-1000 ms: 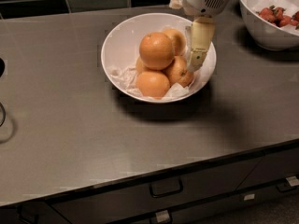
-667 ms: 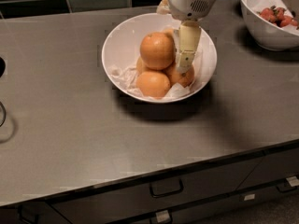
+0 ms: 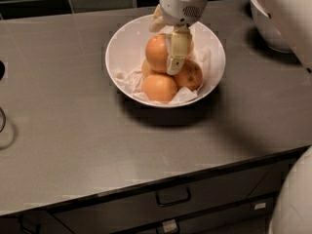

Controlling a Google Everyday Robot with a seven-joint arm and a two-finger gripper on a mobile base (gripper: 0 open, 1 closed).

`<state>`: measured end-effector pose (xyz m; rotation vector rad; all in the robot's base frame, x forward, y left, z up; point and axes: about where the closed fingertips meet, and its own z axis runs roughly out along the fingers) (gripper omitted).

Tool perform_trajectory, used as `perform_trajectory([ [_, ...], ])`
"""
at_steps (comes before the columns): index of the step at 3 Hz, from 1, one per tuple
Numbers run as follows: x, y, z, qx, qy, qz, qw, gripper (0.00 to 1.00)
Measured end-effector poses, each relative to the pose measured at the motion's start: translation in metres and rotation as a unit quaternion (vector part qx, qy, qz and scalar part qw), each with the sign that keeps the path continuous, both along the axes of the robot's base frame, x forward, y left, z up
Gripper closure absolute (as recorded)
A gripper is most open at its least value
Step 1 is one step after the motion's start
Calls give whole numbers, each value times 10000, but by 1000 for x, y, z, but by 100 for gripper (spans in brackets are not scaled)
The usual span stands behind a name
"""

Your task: Pick orange from white bowl

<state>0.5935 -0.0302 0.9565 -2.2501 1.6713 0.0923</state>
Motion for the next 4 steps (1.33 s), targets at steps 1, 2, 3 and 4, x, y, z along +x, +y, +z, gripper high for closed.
perform_trajectory([
  [1, 4, 7, -4, -6, 59, 110, 9999, 19],
  [2, 6, 10, -6, -61, 108, 195, 9997, 18],
  [3, 6, 10, -6, -122, 130, 222, 9996, 25],
  [4, 7, 11, -7, -166, 143, 258, 9994, 30],
])
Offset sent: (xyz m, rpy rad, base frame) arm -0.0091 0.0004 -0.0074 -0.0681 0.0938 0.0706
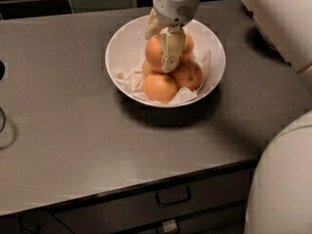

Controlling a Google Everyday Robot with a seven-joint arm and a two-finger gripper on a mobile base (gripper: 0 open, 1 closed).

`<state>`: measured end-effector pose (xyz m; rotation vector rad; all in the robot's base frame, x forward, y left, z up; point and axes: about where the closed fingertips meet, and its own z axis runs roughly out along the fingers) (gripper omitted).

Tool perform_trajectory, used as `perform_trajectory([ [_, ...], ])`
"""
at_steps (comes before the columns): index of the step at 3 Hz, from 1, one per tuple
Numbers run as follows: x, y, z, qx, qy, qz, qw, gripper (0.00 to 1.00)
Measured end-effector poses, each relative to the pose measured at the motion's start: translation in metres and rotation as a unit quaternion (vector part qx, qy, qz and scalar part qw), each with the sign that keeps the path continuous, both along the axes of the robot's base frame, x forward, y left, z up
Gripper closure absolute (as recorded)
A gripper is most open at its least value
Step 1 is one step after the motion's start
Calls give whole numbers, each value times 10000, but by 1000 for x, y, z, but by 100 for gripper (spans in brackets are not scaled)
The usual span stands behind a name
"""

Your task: Pick orange from white bowl

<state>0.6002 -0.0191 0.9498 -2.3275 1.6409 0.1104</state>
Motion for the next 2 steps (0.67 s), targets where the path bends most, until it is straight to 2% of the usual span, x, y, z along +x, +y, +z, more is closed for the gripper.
perform_trajectory([
  [2, 1, 3, -5, -32, 83, 82, 9999, 30],
])
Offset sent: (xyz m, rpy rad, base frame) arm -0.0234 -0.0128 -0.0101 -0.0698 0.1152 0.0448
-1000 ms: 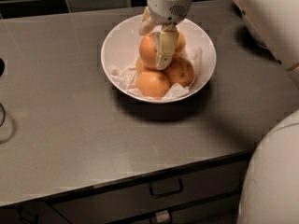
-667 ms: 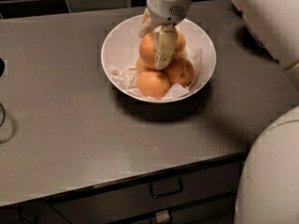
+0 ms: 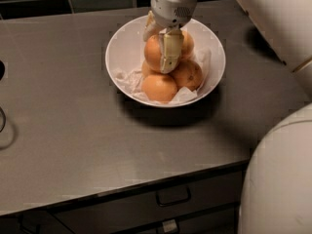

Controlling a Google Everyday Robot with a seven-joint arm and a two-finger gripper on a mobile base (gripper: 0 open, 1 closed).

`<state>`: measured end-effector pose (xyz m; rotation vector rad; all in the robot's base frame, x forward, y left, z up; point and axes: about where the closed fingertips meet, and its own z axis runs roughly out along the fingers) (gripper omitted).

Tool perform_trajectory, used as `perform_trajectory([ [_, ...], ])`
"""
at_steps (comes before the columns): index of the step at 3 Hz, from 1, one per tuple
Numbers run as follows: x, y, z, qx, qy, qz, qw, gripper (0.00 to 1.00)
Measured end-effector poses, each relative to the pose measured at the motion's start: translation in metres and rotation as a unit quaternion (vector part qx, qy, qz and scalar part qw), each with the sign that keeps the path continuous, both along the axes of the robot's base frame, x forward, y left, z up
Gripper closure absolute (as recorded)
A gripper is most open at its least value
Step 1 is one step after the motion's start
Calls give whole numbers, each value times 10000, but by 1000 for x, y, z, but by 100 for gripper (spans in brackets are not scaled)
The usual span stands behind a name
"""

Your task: Pick orange from white bowl

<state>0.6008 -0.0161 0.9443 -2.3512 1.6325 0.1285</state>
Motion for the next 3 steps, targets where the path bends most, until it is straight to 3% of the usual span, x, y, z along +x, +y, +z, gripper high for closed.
perform_trajectory([
  [2, 0, 7, -6, -37, 138, 169, 9998, 29],
  [3, -1, 7, -7, -13, 172, 203, 9996, 48],
])
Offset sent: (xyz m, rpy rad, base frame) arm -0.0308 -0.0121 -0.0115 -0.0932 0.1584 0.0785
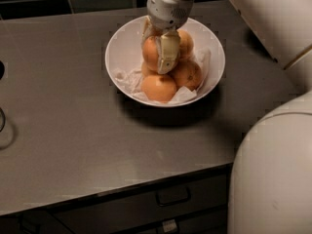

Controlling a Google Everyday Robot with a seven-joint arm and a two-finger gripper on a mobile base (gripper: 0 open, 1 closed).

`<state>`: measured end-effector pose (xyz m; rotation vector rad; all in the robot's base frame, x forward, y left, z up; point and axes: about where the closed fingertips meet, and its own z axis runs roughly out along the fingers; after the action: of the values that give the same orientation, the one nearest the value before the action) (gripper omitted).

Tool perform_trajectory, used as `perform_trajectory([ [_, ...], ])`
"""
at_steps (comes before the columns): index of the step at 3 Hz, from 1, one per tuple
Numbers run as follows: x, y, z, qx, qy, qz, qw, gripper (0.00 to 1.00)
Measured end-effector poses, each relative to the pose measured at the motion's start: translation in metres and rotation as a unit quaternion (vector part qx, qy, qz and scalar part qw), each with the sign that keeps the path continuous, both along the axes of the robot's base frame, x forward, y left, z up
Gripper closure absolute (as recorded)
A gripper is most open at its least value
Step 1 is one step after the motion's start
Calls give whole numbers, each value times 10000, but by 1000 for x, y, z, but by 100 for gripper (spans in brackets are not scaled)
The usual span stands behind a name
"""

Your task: Pick orange from white bowl

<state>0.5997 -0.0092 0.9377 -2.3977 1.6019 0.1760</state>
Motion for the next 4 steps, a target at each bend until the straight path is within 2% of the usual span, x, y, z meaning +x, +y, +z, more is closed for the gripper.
perform_trajectory([
  [1, 0, 0, 0, 5, 3, 0, 10000, 59],
  [2, 0, 0, 0, 5, 2, 0, 10000, 62],
  [3, 0, 0, 0, 6, 1, -1, 10000, 81],
  [4, 6, 6, 9, 175, -254, -39, 9995, 100],
])
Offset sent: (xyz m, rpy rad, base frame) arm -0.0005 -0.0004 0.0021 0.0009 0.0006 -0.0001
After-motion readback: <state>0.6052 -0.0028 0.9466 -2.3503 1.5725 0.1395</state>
